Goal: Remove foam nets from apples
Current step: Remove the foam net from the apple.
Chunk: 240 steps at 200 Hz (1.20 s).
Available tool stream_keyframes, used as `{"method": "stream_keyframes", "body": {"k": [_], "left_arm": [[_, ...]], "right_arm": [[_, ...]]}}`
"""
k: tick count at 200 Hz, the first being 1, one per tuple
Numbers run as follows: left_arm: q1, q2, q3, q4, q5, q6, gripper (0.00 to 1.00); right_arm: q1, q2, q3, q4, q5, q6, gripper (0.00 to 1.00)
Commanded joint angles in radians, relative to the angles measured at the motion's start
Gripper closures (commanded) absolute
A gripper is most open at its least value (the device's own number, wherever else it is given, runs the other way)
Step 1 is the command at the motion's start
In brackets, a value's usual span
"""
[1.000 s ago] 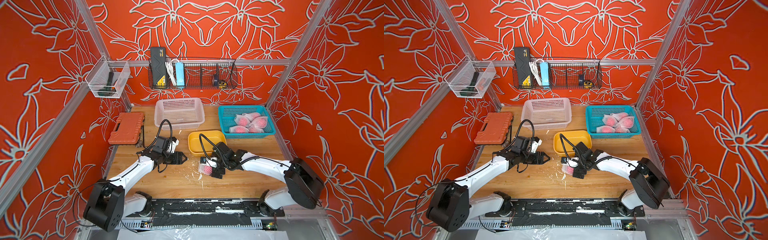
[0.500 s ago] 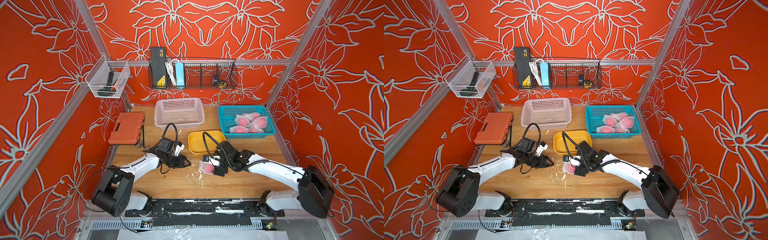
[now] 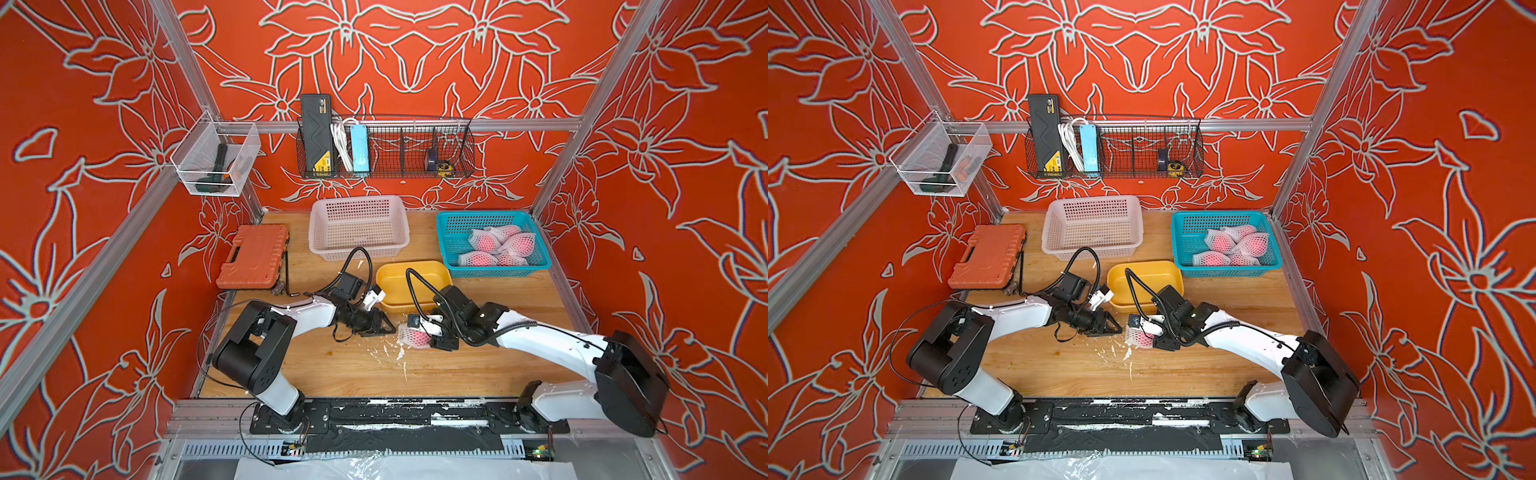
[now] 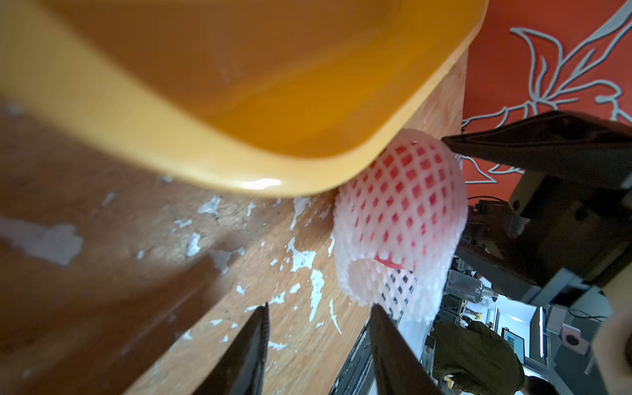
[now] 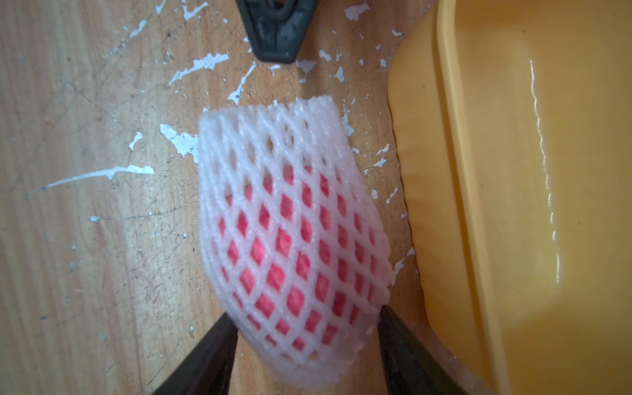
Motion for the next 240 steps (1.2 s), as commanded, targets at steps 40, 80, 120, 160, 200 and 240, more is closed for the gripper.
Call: {"method": "stream_keyframes", "body": {"k": [40, 80, 120, 160, 200, 240], "left_arm": [[-0.051, 0.08, 0.035, 0.071, 0.054, 0.0, 0.55], [-0.059, 0.111, 0.05, 0.115, 0.061, -0.017, 0.63], [-0.06, 0.084, 0.044, 0.126, 0.041, -0.017, 0.83], [-0.06, 0.01, 0.034, 0.109, 0.0, -0.018, 0.96], [-0.06, -0.093, 0.028, 0.031, -0.072, -0.009, 1.0], [-0.062, -0.136, 0.042, -0.04, -0.087, -0.02, 1.0]], "right_arm": [[0.006, 0.033, 0.0, 0.005, 0.024, -0.002, 0.35], [0.005, 0.039, -0.005, 0.033, 0.022, 0.012, 0.35], [0.006, 0.022, -0.009, 0.057, 0.022, 0.026, 0.33], [0.006, -0.002, -0.022, 0.086, -0.009, 0.053, 0.27], [0.005, -0.085, -0.053, 0.106, -0.071, 0.055, 0.11], [0.005, -0.173, -0.12, 0.22, -0.126, 0.102, 0.05]]}}
